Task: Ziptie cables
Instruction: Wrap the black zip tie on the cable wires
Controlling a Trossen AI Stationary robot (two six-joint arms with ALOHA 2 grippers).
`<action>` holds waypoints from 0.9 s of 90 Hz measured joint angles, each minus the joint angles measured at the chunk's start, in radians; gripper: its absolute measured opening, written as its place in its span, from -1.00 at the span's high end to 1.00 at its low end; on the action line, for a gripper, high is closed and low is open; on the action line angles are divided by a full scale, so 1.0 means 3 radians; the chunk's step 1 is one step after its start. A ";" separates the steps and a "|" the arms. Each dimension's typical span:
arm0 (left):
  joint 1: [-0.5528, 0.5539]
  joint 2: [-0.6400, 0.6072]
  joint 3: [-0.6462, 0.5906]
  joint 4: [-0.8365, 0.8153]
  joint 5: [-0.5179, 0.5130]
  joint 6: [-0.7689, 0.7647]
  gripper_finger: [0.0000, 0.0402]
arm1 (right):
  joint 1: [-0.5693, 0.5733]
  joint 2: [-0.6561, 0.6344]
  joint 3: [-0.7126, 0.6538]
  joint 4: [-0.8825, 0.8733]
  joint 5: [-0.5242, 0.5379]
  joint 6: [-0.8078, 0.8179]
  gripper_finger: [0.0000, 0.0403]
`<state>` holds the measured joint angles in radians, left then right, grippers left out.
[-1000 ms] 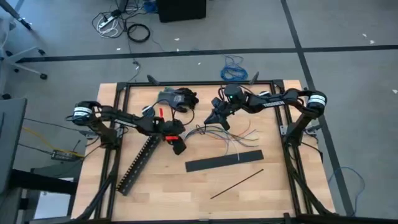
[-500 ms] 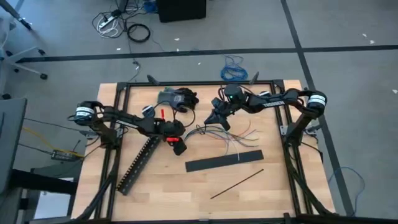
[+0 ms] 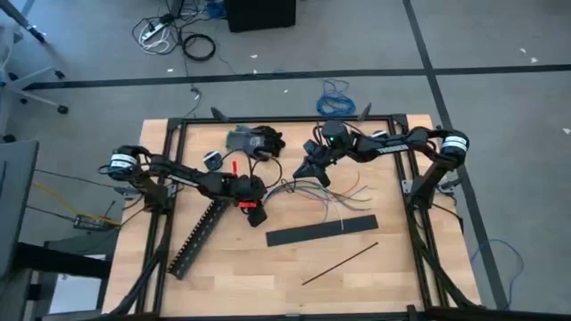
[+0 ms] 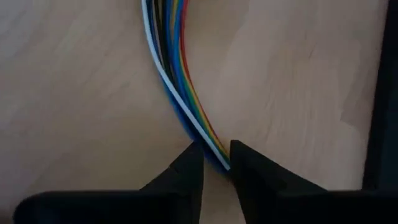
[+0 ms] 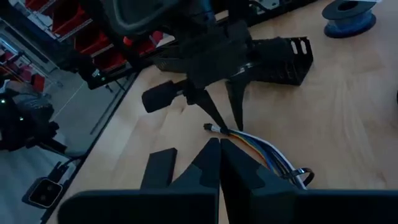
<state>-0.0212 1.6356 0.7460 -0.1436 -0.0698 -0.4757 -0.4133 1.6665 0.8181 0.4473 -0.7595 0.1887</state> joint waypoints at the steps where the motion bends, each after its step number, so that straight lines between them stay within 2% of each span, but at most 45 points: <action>1: 0.0000 0.0000 0.0000 -0.0002 -0.0003 0.0008 0.72 | 0.0000 0.0000 0.0000 0.0000 0.0002 0.0001 1.00; 20: -0.0004 0.0004 -0.0004 -0.0018 -0.0136 0.0237 0.98 | 0.0000 0.0000 0.0000 0.0000 0.0015 0.0001 1.00; 34: -0.0005 -0.0008 0.0027 -0.0094 -0.0192 0.0347 1.00 | 0.0000 0.0000 0.0000 -0.0001 0.0020 0.0002 1.00; 58: -0.0002 -0.0006 0.0355 -0.0925 -0.0480 0.0454 1.00 | -0.0025 0.0001 0.0000 -0.0175 0.0031 -0.0009 1.00; 81: -0.0005 -0.0006 0.0399 -0.1280 -0.0369 0.0469 1.00 | -0.0031 -0.0026 0.0000 -0.0360 0.0198 -0.0030 1.00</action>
<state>-0.0226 1.6337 0.8658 -0.5277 -0.1806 -0.3351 -0.4225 1.6588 0.8181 0.3394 -0.7002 0.1796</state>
